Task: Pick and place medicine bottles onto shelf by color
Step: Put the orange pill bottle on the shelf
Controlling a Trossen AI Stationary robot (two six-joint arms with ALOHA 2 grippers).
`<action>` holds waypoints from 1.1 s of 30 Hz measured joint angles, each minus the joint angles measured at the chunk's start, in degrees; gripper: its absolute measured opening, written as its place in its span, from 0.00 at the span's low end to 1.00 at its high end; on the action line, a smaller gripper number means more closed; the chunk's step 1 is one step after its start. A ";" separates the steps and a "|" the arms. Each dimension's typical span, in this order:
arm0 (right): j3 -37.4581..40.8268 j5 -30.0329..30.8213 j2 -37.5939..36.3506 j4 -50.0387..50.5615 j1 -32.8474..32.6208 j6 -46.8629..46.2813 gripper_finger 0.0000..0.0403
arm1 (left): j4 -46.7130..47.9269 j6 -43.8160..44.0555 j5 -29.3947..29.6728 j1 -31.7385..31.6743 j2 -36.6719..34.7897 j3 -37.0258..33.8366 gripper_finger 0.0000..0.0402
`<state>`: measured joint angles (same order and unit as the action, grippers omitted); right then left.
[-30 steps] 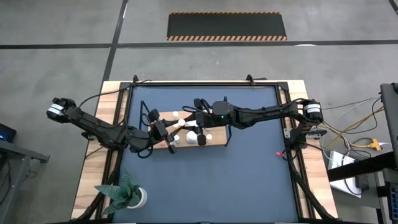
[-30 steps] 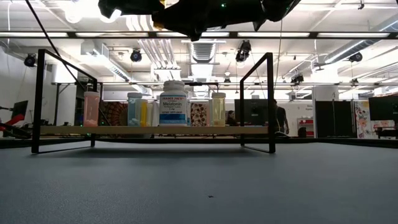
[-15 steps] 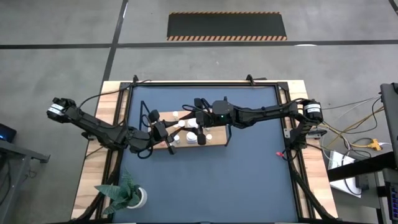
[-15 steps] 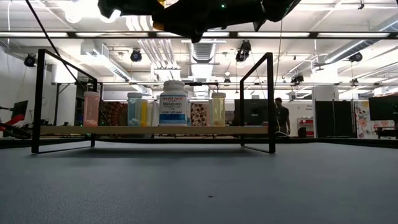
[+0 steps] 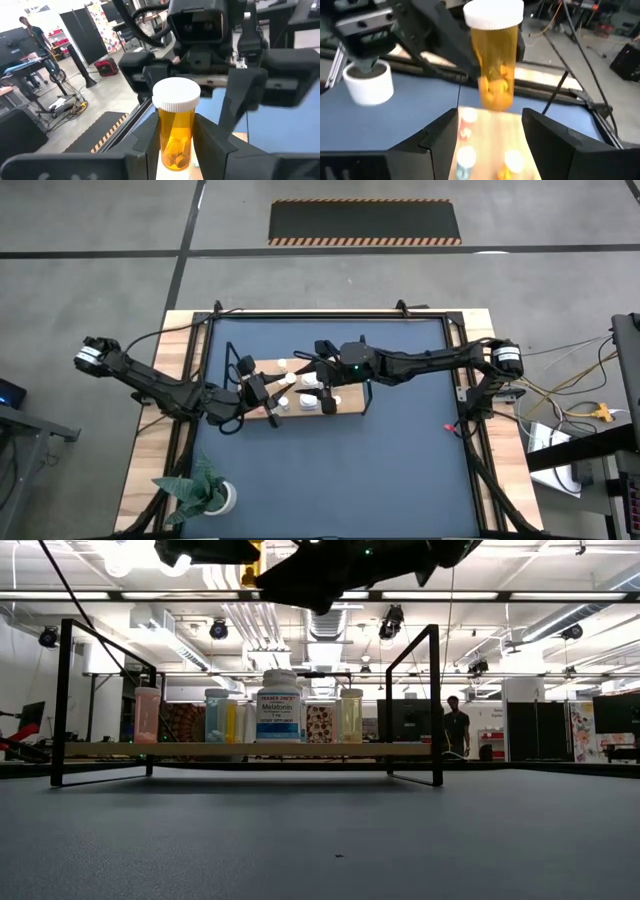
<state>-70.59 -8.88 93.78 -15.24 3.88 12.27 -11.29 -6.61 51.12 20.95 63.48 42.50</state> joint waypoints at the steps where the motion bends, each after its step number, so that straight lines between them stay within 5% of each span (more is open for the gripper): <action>1: 0.00 -0.02 -0.63 1.54 0.00 0.37 0.53 | 0.45 0.06 -0.22 0.15 -0.24 0.00 0.21; 5: -0.60 -0.01 -4.56 12.42 0.02 4.45 0.52 | 0.89 1.52 -4.90 1.03 -0.96 0.00 0.21; 11: -3.24 -0.03 -11.02 28.55 -1.19 22.31 0.52 | 1.77 13.66 -25.75 1.20 -1.49 -0.20 0.21; 14: -3.30 -0.19 -12.44 28.61 -2.66 30.36 0.52 | 2.02 21.04 -30.13 1.25 -0.75 -0.64 0.21; 20: -3.28 -0.88 -12.09 24.03 -4.38 29.10 0.52 | 4.60 25.58 -29.44 1.18 0.85 -0.85 0.21; 33: -3.28 -3.66 -5.58 13.59 -4.39 8.48 0.52 | 4.56 5.80 -17.45 1.23 1.62 -0.87 0.21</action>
<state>-73.87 -12.55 88.20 -1.65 -0.51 20.76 -6.73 -0.82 33.66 22.17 65.10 41.63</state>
